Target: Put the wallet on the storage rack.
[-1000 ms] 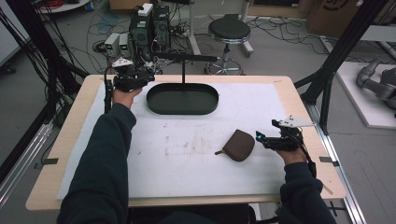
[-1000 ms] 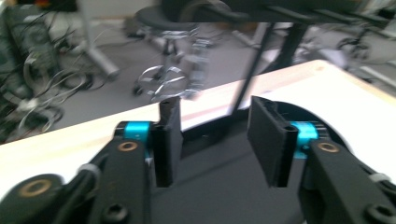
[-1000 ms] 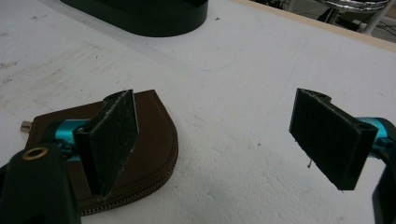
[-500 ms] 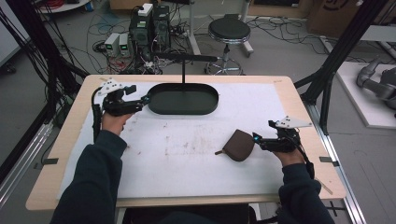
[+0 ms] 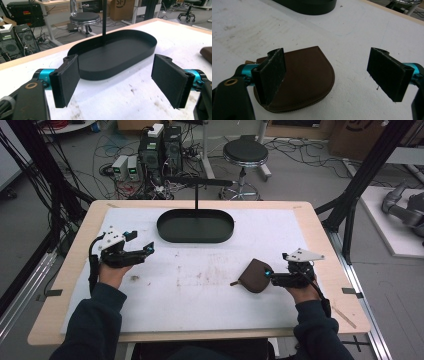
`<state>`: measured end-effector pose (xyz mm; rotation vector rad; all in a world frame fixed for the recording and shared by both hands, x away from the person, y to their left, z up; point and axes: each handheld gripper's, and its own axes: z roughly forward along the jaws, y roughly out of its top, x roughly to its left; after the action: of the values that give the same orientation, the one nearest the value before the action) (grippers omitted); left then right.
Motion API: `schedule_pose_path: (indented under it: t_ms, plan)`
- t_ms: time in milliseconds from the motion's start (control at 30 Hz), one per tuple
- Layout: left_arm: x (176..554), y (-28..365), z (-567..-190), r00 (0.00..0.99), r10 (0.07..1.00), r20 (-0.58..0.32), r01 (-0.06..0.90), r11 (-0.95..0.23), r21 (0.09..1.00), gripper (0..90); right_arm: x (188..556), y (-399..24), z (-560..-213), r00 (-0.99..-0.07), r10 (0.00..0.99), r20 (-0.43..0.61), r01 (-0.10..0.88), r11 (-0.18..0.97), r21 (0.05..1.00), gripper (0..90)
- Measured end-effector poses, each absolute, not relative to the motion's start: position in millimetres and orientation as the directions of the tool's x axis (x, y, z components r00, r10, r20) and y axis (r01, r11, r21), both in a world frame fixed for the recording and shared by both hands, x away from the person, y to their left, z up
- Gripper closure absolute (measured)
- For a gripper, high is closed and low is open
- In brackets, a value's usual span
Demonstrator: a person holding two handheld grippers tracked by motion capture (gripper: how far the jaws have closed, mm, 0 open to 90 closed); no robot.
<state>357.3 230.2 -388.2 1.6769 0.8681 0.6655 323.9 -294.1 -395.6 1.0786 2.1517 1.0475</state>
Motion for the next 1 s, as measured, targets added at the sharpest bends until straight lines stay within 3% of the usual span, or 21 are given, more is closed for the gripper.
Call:
schedule_pose_path:
  t_ms: [100, 167, 367, 400, 533, 733, 900, 1000]
  plan:
    - [352.2, 230.5, -390.6, 0.58, 0.814, 0.001, 0.212, -0.152, 0.965, 23.7, 322.7, -287.6, -399.3, -0.541, 0.831, -0.125, 0.45, 0.412, 0.792, 17.6]
    - [348.2, 230.8, -394.2, 0.579, 0.816, 0.012, 0.213, -0.165, 0.963, 26.3, 322.8, -289.7, -401.9, -0.534, 0.839, -0.109, 0.481, 0.407, 0.776, 24.7]
    - [346.7, 233.2, -401.2, 0.575, 0.818, -0.001, 0.238, -0.166, 0.957, 26.5, 323.3, -278.9, -406.0, -0.561, 0.822, -0.097, 0.485, 0.422, 0.766, 24.7]
    - [346.2, 233.8, -402.2, 0.574, 0.819, -0.002, 0.241, -0.166, 0.956, 26.6, 325.0, -267.9, -411.1, -0.611, 0.786, -0.097, 0.479, 0.464, 0.745, 24.7]
    - [345.7, 237.9, -403.1, 0.558, 0.83, -0.007, 0.247, -0.158, 0.956, 26.6, 327.3, -261.3, -417.6, -0.649, 0.743, -0.164, 0.464, 0.558, 0.688, 24.7]
    - [344.5, 242.3, -403.8, 0.547, 0.837, -0.014, 0.254, -0.15, 0.956, 27.1, 329.7, -272.2, -419.0, -0.659, 0.733, -0.166, 0.473, 0.576, 0.666, 23.9]
    - [343.2, 243.7, -403.6, 0.544, 0.839, -0.012, 0.252, -0.15, 0.956, 27.4, 330.8, -280.9, -414.4, -0.668, 0.709, -0.225, 0.458, 0.631, 0.626, 25.4]
    - [343.4, 243.2, -404.2, 0.546, 0.838, -0.013, 0.254, -0.151, 0.955, 27.4, 331.3, -292.7, -411.0, -0.623, 0.731, -0.279, 0.484, 0.64, 0.597, 25.9]
